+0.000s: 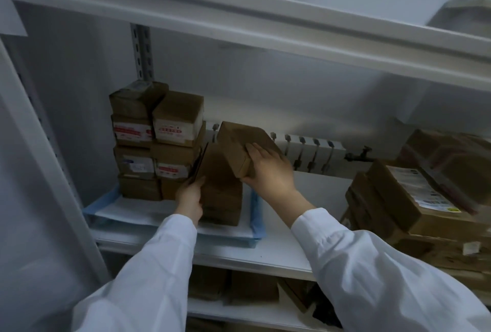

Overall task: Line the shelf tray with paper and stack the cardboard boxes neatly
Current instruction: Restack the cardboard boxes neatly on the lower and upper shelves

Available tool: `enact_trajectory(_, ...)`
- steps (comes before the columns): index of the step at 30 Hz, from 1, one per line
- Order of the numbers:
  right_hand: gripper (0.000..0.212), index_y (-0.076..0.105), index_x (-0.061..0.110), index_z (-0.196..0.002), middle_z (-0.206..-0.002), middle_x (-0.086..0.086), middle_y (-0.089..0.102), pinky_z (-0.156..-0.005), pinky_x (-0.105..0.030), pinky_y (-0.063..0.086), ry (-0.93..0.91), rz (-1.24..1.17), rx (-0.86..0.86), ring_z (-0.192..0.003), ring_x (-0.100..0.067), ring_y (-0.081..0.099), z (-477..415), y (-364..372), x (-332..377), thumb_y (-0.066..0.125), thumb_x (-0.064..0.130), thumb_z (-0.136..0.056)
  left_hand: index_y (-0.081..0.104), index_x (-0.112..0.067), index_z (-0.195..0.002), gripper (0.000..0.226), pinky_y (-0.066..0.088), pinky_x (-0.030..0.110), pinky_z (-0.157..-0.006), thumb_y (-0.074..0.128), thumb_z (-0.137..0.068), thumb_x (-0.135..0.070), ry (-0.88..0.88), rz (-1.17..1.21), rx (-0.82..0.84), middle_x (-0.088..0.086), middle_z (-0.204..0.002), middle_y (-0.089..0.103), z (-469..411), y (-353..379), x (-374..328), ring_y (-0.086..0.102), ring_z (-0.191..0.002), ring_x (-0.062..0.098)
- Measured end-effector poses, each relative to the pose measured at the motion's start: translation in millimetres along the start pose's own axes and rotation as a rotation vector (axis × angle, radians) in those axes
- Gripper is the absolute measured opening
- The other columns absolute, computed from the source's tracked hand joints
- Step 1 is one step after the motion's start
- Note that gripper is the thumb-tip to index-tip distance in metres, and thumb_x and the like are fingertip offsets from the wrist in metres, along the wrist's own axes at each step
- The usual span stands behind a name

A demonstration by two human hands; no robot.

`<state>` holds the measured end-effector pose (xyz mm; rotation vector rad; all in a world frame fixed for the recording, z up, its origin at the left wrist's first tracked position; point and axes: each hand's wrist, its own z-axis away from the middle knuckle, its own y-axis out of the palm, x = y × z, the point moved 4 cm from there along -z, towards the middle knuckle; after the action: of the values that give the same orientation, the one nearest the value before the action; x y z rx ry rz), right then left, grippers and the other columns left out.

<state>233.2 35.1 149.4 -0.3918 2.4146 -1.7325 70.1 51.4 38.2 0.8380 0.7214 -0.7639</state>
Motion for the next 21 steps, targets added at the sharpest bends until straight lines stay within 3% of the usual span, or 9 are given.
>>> enact_trajectory(4,0.078,0.021,0.021,-0.148,-0.154,-0.004,0.031,-0.107,-0.045,0.033,0.039,0.049,0.088,-0.135,-0.03,0.039,-7.8,11.9,15.6,0.061,0.044,-0.086,0.059,-0.009,-0.123,0.038,0.043,0.041,-0.101,0.058,-0.09,-0.026,0.126,-0.264,-0.175,0.012,-0.121,0.061,-7.7,-12.3,2.8,0.053,-0.112,0.035)
enact_trajectory(8,0.073,0.024,0.015,-0.145,-0.143,-0.011,0.043,-0.095,-0.042,0.04,0.007,0.123,0.124,-0.123,-0.034,0.048,-13.3,23.8,39.1,0.06,0.041,-0.088,0.061,-0.019,-0.12,0.049,0.045,0.043,-0.093,0.049,-0.08,-0.046,0.081,-0.578,-0.243,0.014,-0.121,0.058,-13.4,-19.6,5.3,0.052,-0.109,0.037)
enact_trajectory(11,0.072,0.025,0.009,-0.144,-0.135,-0.016,0.047,-0.091,-0.042,0.042,-0.017,0.184,0.13,-0.117,-0.036,0.051,-19.8,31.3,55.1,0.06,0.039,-0.088,0.059,-0.018,-0.119,0.044,0.043,0.043,-0.093,0.048,-0.082,-0.04,0.106,-0.725,-0.289,0.016,-0.124,0.052,-13.7,-18.8,-2.6,0.046,-0.113,0.037)
enact_trajectory(13,0.07,0.027,0.006,-0.142,-0.132,-0.019,0.05,-0.089,-0.041,0.043,-0.024,0.229,0.121,-0.114,-0.037,0.053,-24.6,36.1,63.2,0.061,0.036,-0.088,0.06,-0.016,-0.115,0.039,0.038,0.048,-0.101,0.047,-0.084,-0.034,0.19,-0.733,-0.317,0.016,-0.125,0.052,-11.2,-14.5,-10.2,0.045,-0.116,0.038)
enact_trajectory(17,0.057,0.034,0.007,-0.139,-0.129,-0.017,0.053,-0.09,-0.039,0.041,-0.077,0.228,0.098,-0.113,-0.035,0.053,-31.9,42.9,75.4,0.057,0.028,-0.091,0.064,-0.015,-0.104,0.036,0.037,0.051,-0.101,0.036,-0.094,-0.036,0.319,-0.589,-0.308,0.015,-0.116,0.062,-7.0,-9.0,-17.0,0.052,-0.11,0.037)
enact_trajectory(21,0.038,0.047,0.021,-0.133,-0.134,-0.004,0.055,-0.102,-0.038,0.032,-0.23,0.04,0.121,-0.12,-0.027,0.05,-29.2,49.9,75.6,0.049,0.025,-0.095,0.061,-0.014,-0.117,0.049,0.032,0.05,-0.107,0.031,-0.097,-0.047,0.298,-0.399,-0.267,0.012,-0.123,0.06,-1.0,-7.5,-18.7,0.051,-0.117,0.035)
